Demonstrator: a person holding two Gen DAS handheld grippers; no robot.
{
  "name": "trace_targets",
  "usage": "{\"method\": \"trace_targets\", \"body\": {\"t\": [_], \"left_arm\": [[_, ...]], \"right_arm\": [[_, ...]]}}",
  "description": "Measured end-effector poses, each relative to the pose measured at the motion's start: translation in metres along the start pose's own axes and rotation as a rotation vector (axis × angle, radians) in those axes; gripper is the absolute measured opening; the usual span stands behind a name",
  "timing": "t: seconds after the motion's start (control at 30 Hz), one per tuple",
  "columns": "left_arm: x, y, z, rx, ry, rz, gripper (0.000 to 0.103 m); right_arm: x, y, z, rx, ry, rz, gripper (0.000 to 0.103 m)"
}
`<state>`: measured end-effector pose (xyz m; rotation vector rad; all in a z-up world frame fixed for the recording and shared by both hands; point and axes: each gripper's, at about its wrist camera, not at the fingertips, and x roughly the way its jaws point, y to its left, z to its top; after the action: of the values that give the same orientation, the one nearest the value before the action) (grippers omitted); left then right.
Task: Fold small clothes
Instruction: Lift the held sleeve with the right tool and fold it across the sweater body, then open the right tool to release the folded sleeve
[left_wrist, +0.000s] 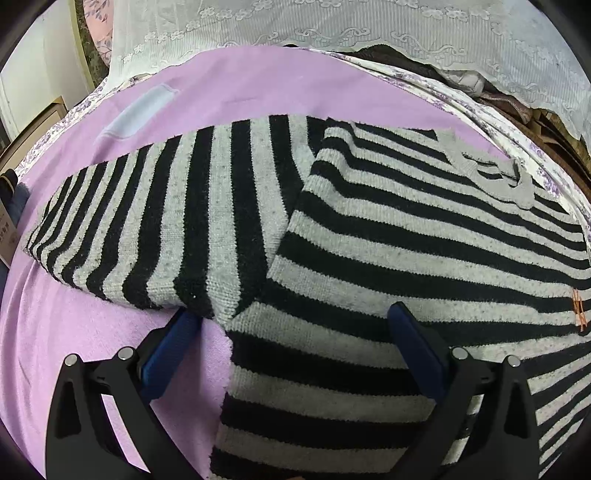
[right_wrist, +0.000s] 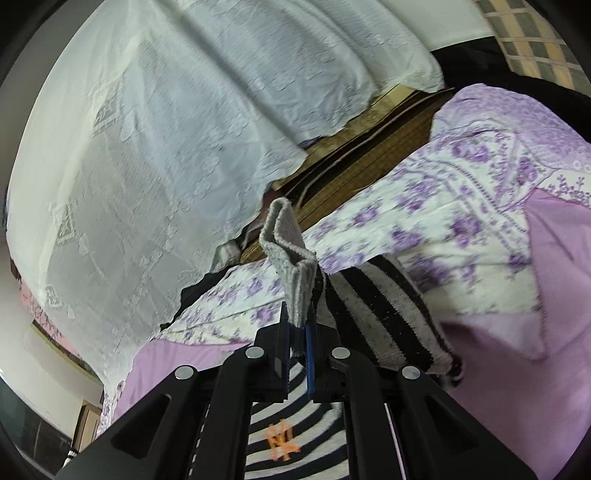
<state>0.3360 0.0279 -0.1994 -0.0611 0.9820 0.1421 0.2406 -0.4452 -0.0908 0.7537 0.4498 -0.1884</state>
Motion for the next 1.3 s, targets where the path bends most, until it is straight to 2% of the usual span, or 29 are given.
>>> {"method": "trace_targets", "body": {"t": [0.53,0.83,1.1,1.17,1.23,1.27,1.3], "left_arm": [[0.000,0.001,0.000,0.000,-0.001,-0.001,0.099],[-0.001,0.001,0.000,0.001,-0.001,-0.002,0.099],[-0.001,0.001,0.000,0.001,-0.002,-0.002,0.099],[-0.001,0.001,0.000,0.001,-0.002,-0.002,0.099],[-0.001,0.001,0.000,0.002,-0.002,-0.003,0.099],[0.000,0.001,0.000,0.001,-0.002,-0.003,0.099],[0.000,0.001,0.000,0.001,-0.002,-0.003,0.099]], "right_arm": [[0.043,0.078,-0.048,-0.044,0.129,0.123,0.007],[0.082,0.124,-0.096,-0.066,0.250,0.204,0.007],[0.111,0.142,-0.139,-0.110,0.339,0.192,0.007],[0.120,0.142,-0.146,-0.127,0.377,0.179,0.011],[0.136,0.140,-0.159,-0.154,0.462,0.142,0.015],[0.140,0.138,-0.163,-0.153,0.486,0.126,0.025],[0.144,0.137,-0.169,-0.153,0.505,0.124,0.029]]}}
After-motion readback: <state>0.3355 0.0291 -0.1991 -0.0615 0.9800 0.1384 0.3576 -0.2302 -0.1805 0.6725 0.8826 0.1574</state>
